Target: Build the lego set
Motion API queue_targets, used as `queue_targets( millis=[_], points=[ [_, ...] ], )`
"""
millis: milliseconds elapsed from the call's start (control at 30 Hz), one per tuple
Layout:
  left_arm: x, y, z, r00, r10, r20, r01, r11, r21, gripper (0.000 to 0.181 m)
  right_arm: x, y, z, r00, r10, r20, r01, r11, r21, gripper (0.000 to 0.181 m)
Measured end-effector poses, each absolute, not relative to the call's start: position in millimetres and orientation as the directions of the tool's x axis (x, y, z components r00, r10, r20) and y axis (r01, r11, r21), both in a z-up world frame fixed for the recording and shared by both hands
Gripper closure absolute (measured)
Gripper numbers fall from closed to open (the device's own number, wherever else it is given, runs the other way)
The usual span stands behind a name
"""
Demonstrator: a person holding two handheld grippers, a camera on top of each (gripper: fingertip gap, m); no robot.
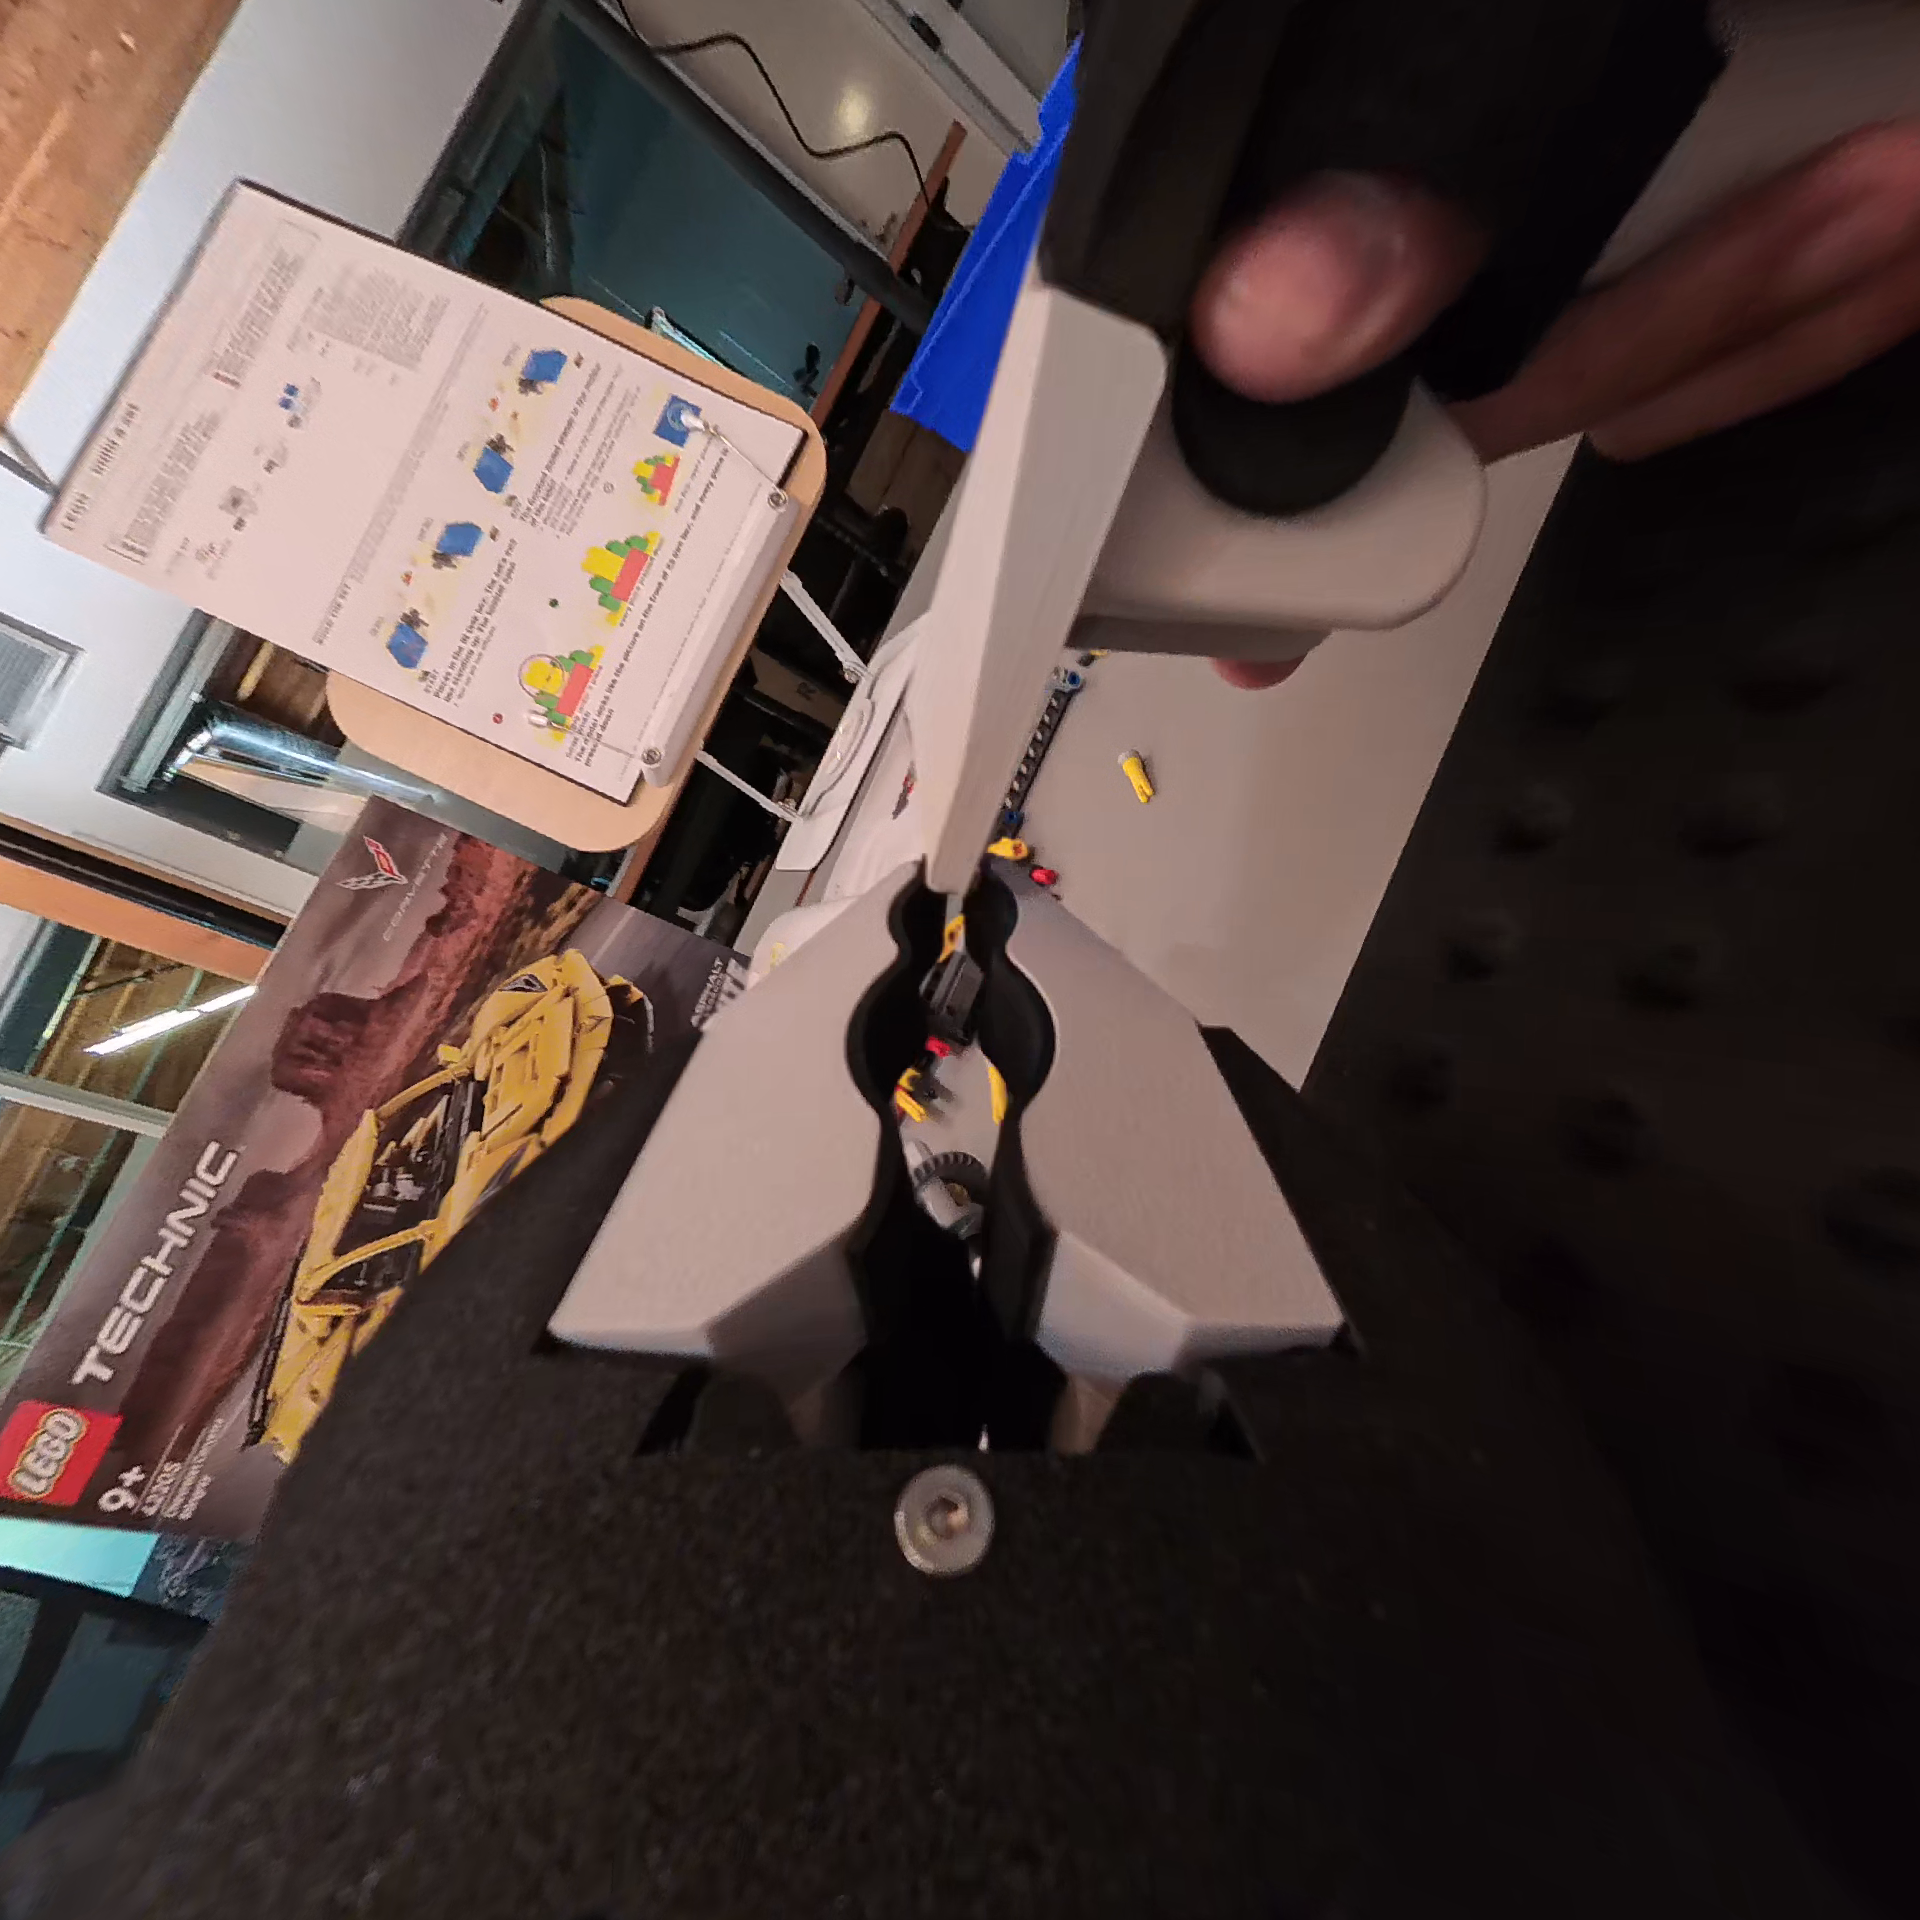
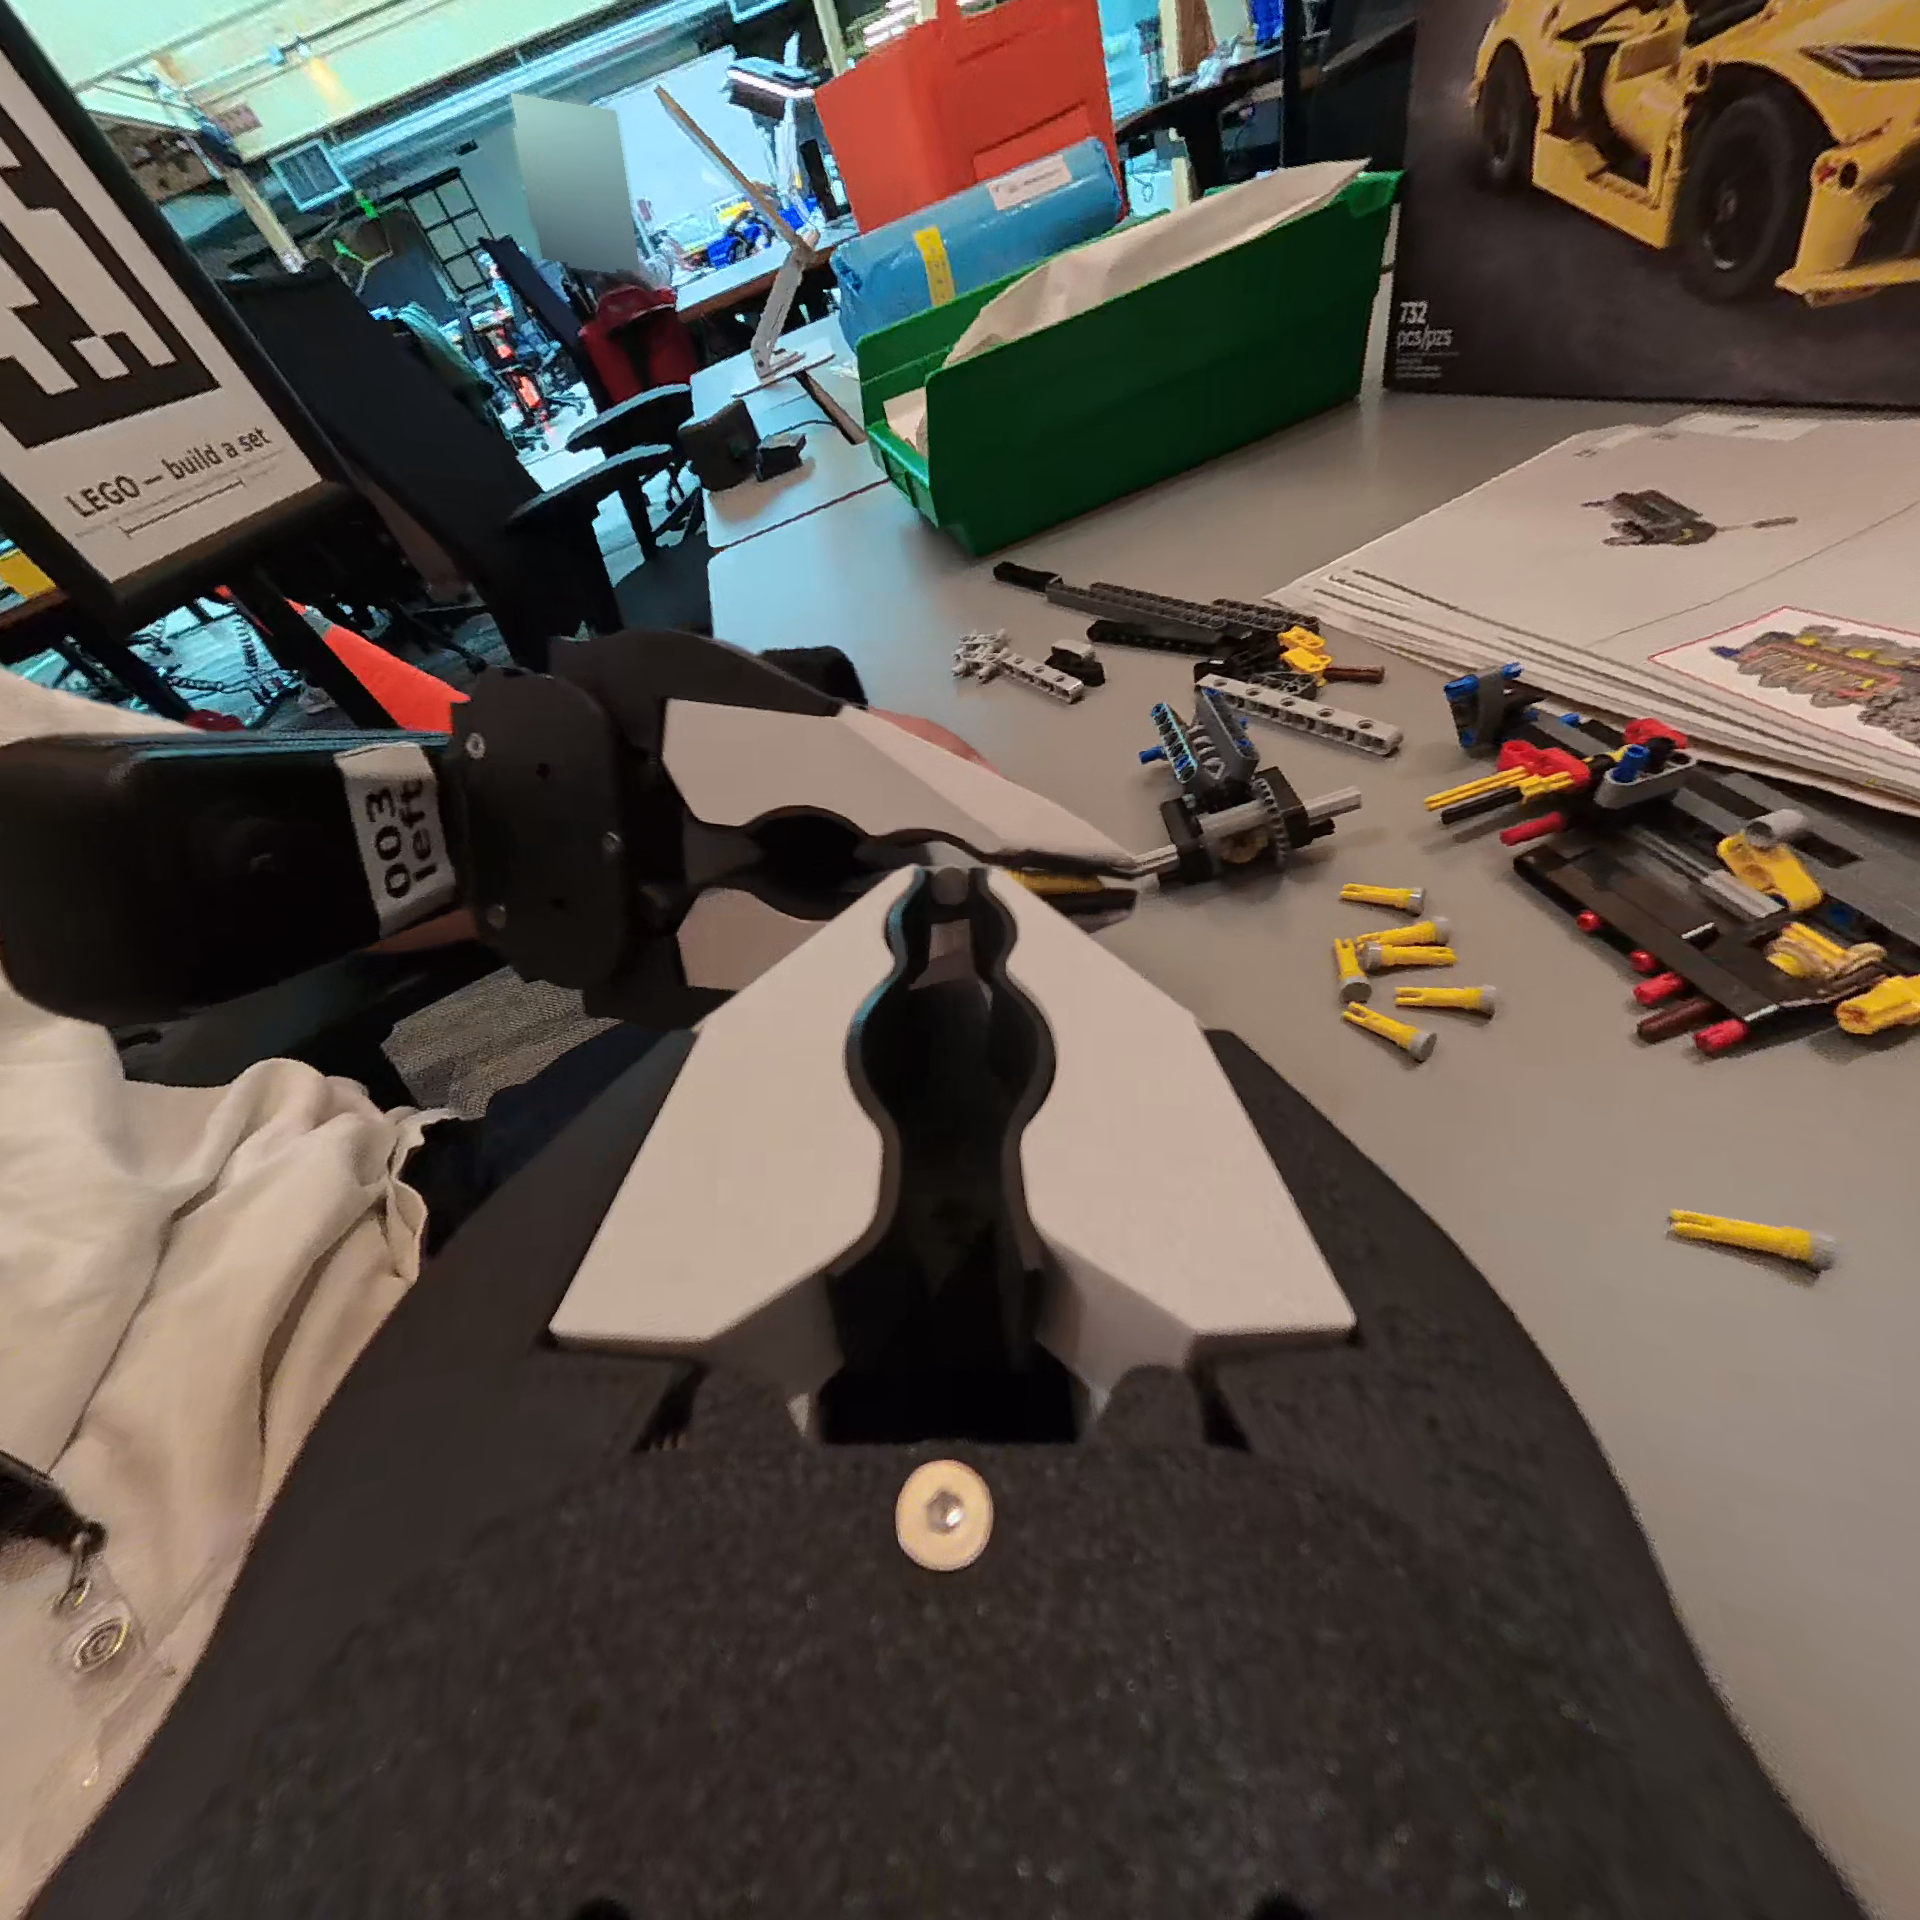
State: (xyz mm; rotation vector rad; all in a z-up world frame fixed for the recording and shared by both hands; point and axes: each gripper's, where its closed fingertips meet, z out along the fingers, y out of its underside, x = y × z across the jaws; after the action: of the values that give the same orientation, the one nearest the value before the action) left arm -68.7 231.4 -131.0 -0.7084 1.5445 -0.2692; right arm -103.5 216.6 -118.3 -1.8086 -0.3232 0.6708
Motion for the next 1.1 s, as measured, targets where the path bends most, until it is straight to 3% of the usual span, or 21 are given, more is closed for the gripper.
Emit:
queue_targets(
  millis=[367, 500, 833, 933, 1100],
  points=[
    [-67.9, 234.0, -134.5, 0.039, -0.566, -0.823, -0.296, 0.780, -0.551, 0.179, -100.2, 220.5, -124.5, 0.879, 0.460, -0.128, 0.021, -0.305, -0.952, 0.175],
    [-70.3, 228.9, -128.2, 0.049, -0.581, -0.813, -0.255, 0.779, -0.573, 0.179, -80.0, 222.9, -121.9, 0.909, 0.387, -0.157, -0.035, -0.303, -0.952, 0.175],
    [-75.1, 219.7, -115.1, 0.056, -0.629, -0.775, -0.157, 0.761, -0.629, 0.179, -76.9, 213.4, -104.9, 0.808, 0.476, -0.347, -0.233, -0.283, -0.930, 0.175],
    [-76.1, 217.5, -112.8, 0.024, -0.696, -0.718, -0.122, 0.711, -0.693, 0.179, -82.1, 211.2, -104.8, 0.791, 0.506, -0.343, -0.220, -0.288, -0.932, 0.175],
    [-75.5, 215.3, -113.5, 0.004, -0.708, -0.706, -0.112, 0.701, -0.704, 0.179, -88.2, 210.0, -101.6, 0.792, 0.530, -0.303, -0.190, -0.257, -0.947, 0.175]
  ],
)
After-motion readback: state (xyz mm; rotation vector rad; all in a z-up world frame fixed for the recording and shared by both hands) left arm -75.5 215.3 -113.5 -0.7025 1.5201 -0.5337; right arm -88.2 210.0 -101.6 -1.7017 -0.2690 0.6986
